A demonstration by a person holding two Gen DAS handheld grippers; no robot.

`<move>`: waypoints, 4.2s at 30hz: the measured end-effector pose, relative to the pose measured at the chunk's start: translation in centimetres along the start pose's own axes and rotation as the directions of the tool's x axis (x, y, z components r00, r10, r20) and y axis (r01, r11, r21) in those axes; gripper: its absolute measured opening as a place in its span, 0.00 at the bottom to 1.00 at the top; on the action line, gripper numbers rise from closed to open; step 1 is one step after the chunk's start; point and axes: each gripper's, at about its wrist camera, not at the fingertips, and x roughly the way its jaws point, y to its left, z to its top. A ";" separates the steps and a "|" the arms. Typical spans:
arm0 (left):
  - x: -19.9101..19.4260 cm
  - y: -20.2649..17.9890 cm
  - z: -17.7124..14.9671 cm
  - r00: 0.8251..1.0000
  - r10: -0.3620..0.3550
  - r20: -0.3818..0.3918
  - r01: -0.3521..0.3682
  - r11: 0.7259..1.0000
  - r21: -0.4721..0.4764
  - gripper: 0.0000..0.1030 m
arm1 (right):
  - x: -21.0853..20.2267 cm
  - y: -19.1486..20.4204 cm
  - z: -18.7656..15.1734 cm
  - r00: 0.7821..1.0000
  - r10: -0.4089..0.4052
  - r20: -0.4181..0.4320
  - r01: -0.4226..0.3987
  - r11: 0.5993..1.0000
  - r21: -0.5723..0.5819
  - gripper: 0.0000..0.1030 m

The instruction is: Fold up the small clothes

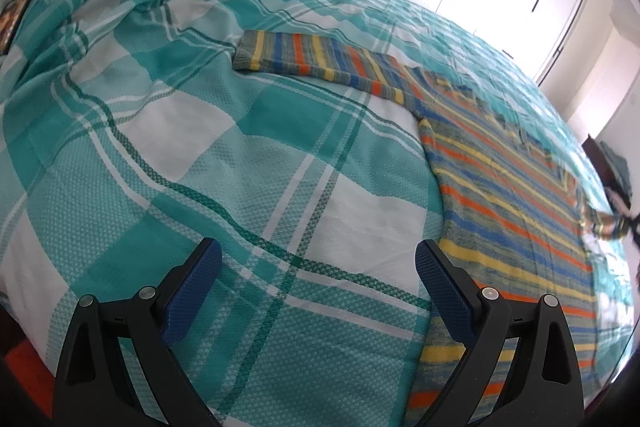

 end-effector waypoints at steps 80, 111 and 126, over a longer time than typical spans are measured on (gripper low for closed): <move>2.9 -1.6 -2.3 0.986 0.163 -0.048 -0.155 0.979 0.135 1.00 | -12.8 15.1 -38.9 0.969 -0.148 -0.196 -0.004 0.790 -0.613 0.11; 2.2 -1.7 -2.2 0.982 0.163 -0.093 -0.147 0.977 0.157 0.99 | -11.7 15.3 -37.7 0.974 -0.212 -0.080 0.127 0.802 -0.583 0.81; 8.5 5.5 12.8 0.941 -0.335 -0.053 0.275 0.845 -0.458 0.97 | -10.2 16.0 -37.9 0.978 -0.168 -0.123 0.064 0.803 -0.592 0.81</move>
